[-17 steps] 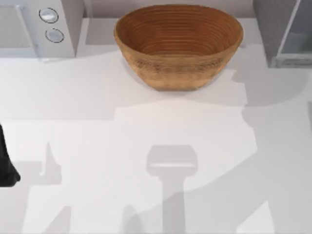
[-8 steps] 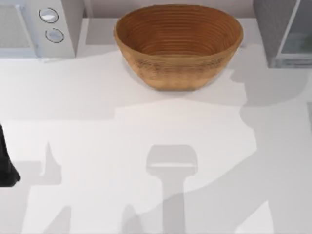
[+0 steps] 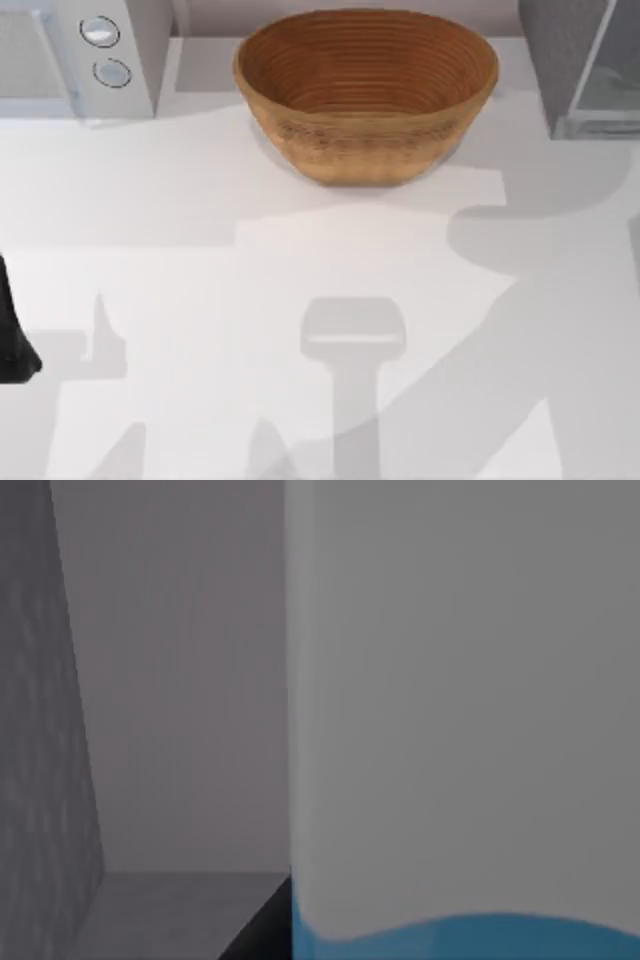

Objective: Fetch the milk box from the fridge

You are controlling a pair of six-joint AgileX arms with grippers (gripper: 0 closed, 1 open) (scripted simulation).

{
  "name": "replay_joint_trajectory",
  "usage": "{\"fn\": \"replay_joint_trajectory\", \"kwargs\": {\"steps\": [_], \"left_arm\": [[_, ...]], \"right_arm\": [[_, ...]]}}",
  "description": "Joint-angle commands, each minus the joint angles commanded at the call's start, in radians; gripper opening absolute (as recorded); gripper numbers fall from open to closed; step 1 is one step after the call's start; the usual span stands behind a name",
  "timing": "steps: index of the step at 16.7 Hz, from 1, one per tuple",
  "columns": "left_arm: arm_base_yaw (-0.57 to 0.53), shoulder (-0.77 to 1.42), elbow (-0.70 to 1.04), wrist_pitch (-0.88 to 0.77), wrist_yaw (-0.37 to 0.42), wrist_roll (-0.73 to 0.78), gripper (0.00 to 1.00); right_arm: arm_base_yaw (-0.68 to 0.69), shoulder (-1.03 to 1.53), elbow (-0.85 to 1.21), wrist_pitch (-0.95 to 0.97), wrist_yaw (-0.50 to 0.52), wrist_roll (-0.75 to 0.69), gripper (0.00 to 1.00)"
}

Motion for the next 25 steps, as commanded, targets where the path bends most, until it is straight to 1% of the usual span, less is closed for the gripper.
{"fn": "replay_joint_trajectory", "kwargs": {"steps": [4, 6, 8, 13, 15, 22, 25], "left_arm": [[0.0, 0.0, 0.0, 0.0, 0.0, 0.0, 1.0], [0.0, 0.0, 0.0, 0.0, 0.0, 0.0, 1.0], [0.0, 0.0, 0.0, 0.0, 0.0, 0.0, 1.0], [0.0, 0.0, 0.0, 0.0, 0.0, 0.0, 1.0], [0.0, 0.0, 0.0, 0.0, 0.0, 0.0, 1.0], [0.0, 0.0, 0.0, 0.0, 0.0, 0.0, 1.0], [0.0, 0.0, 0.0, 0.0, 0.0, 0.0, 1.0]], "right_arm": [[0.0, 0.002, -0.006, 0.003, -0.001, 0.002, 0.0], [-0.002, -0.026, -0.043, 0.018, -0.008, 0.002, 0.0], [-0.009, -0.076, -0.118, 0.046, -0.017, 0.003, 0.0], [-0.037, -0.227, -0.381, 0.135, -0.042, 0.004, 0.0], [-0.045, -0.269, -0.442, 0.162, -0.05, 0.004, 0.0], [-0.041, -0.287, -0.461, 0.164, -0.051, 0.005, 0.0], [-0.027, -0.369, -0.496, 0.115, -0.043, 0.004, 0.0]]}}
